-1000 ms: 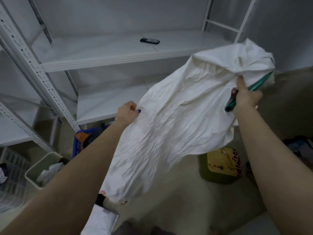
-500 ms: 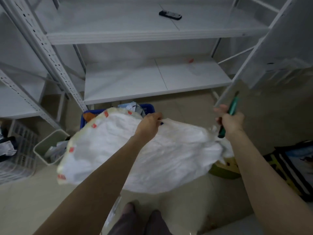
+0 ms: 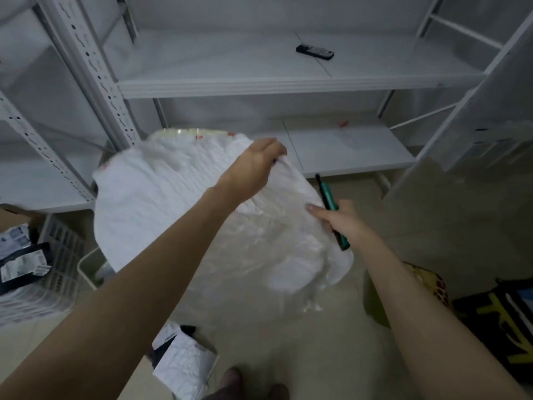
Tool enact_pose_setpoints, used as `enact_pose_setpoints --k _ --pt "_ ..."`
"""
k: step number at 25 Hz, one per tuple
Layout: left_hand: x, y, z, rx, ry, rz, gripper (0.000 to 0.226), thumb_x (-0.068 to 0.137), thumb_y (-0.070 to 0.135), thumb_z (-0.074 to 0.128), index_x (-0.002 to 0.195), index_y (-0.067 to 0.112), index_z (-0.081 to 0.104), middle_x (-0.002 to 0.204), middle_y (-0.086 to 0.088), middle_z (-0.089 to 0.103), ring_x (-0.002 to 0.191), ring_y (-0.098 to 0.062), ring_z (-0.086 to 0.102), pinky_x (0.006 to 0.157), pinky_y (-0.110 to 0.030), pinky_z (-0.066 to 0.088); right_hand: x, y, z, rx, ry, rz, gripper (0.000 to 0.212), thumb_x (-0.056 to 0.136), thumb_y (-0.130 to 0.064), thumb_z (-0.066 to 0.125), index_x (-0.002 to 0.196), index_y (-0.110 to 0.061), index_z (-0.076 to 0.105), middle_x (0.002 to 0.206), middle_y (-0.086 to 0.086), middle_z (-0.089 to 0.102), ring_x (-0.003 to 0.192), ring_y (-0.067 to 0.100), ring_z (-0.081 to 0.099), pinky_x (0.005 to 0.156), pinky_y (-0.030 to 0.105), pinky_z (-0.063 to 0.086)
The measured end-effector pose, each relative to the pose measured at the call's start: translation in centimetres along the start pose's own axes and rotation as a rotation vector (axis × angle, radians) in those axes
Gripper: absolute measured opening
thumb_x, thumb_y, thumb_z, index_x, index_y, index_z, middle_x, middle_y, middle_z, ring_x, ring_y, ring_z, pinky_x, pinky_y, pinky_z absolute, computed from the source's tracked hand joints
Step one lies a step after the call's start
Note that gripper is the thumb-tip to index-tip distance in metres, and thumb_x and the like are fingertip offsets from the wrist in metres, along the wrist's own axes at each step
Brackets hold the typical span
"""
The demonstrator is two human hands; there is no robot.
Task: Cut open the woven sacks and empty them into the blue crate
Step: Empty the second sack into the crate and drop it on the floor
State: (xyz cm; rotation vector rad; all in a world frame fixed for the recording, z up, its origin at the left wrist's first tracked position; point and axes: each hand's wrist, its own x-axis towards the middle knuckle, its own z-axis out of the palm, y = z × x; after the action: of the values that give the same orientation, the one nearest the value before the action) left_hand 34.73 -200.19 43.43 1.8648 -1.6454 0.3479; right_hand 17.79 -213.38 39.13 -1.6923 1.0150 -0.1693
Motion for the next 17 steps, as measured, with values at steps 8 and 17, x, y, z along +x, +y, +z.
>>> enact_pose_setpoints --k 8,17 --pt "-13.5 -4.8 0.9 0.034 0.465 -1.031 0.041 0.095 0.008 0.040 0.132 -0.008 0.036 0.147 -0.024 0.026 0.136 -0.035 0.026 0.114 -0.036 0.018 0.0 -5.2 -1.1 0.142 0.479 -0.188 0.029 0.091 -0.039 0.059 0.071 -0.022 0.047 0.061 0.000 0.052 0.041 0.006 0.053 0.053 0.025 0.049" --pt "-20.8 0.2 9.0 -1.374 0.077 -1.747 0.057 0.082 0.056 0.058 0.120 0.015 0.053 0.107 -0.003 0.056 0.098 -0.022 0.054 0.085 -0.037 0.043 -4.0 -8.9 -3.1 0.616 0.520 -0.173 0.033 0.090 -0.029 0.063 0.069 -0.016 0.041 0.047 -0.003 0.038 0.035 0.011 0.035 0.040 0.020 0.036"
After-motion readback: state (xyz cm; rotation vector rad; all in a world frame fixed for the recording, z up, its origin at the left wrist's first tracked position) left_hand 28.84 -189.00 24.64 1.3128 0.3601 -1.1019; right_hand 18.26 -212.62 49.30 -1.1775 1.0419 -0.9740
